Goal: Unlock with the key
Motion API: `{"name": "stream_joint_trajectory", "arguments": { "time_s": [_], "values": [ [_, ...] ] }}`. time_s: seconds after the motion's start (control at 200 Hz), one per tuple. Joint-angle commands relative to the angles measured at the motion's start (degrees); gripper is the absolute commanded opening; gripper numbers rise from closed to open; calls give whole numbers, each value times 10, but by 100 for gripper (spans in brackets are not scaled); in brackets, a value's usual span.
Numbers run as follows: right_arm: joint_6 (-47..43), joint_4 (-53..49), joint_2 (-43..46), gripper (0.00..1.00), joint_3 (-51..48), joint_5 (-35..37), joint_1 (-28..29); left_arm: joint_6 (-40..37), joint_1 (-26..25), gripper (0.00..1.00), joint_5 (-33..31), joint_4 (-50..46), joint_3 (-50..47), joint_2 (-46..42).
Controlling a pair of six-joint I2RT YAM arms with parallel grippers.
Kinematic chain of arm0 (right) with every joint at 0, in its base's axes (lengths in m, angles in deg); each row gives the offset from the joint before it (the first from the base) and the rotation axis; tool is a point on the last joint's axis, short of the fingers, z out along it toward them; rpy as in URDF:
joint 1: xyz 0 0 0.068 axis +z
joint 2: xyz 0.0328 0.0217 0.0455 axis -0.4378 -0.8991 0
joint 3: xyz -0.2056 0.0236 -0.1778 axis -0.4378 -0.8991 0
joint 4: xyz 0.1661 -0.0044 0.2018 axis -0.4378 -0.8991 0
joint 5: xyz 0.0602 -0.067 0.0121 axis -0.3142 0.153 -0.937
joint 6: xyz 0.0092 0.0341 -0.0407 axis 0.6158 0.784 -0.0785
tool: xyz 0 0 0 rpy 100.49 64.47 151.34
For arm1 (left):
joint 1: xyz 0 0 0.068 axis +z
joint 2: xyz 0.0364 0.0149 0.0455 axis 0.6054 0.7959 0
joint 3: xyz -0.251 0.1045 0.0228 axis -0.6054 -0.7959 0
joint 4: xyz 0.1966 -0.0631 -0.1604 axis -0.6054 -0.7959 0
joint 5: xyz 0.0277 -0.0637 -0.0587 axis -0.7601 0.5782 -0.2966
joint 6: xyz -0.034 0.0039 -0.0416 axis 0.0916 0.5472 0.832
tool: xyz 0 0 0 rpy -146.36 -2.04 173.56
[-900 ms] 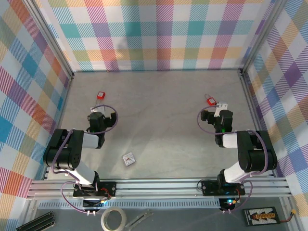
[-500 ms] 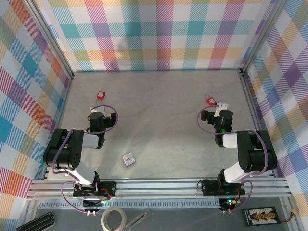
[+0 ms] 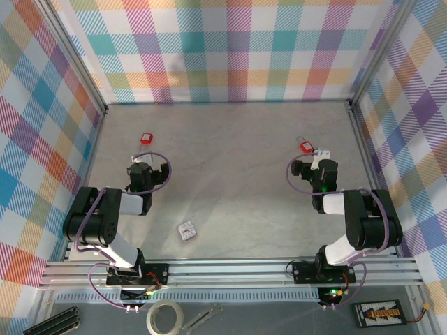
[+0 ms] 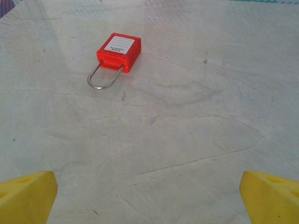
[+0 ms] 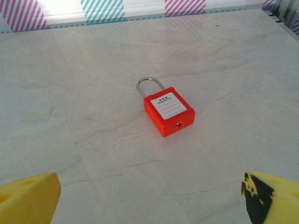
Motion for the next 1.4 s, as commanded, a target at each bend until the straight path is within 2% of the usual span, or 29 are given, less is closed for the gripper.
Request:
{"name": "stream_joint_trajectory", "arguments": {
  "time_s": [0.0, 0.025, 0.1, 0.17, 0.29, 0.4, 0.515, 0.61, 0.675, 0.715, 0.785, 0.82, 0.95, 1.035, 1.085, 1.215, 1.31, 1.395],
  "values": [
    [-10, -22, 34, 99, 6, 8, 7, -2, -6, 100, -4, 9, -6, -41],
    [-12, -61, 54, 99, 18, 28, 16, -3, -10, 100, -15, -31, 0, -72],
    [30, -279, 129, 99, 88, 56, 20, 31, -20, 100, -65, -194, 41, -176],
    [61, -405, 183, 99, 123, 40, 21, 63, -34, 100, -74, -265, 56, -254],
    [105, -554, 274, 99, 161, -24, 23, 126, -61, 100, -50, -397, 110, -340],
    [158, -695, 327, 99, 206, -69, 24, 192, -80, 100, 5, -523, 175, -373],
    [213, -806, 359, 99, 235, -88, 24, 236, -101, 100, 66, -588, 205, -393],
    [255, -858, 369, 100, 228, -62, 24, 273, -105, 100, 161, -583, 194, -400],
    [290, -916, 357, 99, 235, -3, 23, 298, -110, 100, 222, -570, 182, -399],
    [307, -949, 347, 100, 242, 37, 24, 304, -119, 100, 237, -572, 178, -400],
    [335, -969, 347, 99, 233, 125, 20, 304, -136, 100, 248, -577, 171, -403],
    [351, -970, 353, 99, 223, 145, 3, 303, -146, 100, 249, -577, 167, -402],
    [348, -952, 347, 98, 210, 118, -102, 302, -178, 100, 269, -582, 175, -373],
    [337, -942, 299, 98, 205, 40, -204, 297, -203, 100, 262, -596, 191, -349],
    [328, -928, 277, 96, 195, 22, -251, 296, -217, 100, 257, -597, 197, -340],
    [304, -897, 245, 92, 172, 16, -332, 300, -246, 100, 246, -586, 198, -326],
    [289, -884, 230, 91, 163, 19, -368, 305, -256, 100, 240, -585, 197, -317],
    [283, -873, 221, 85, 159, 7, -397, 307, -261, 100, 240, -585, 196, -310]
  ]
}}
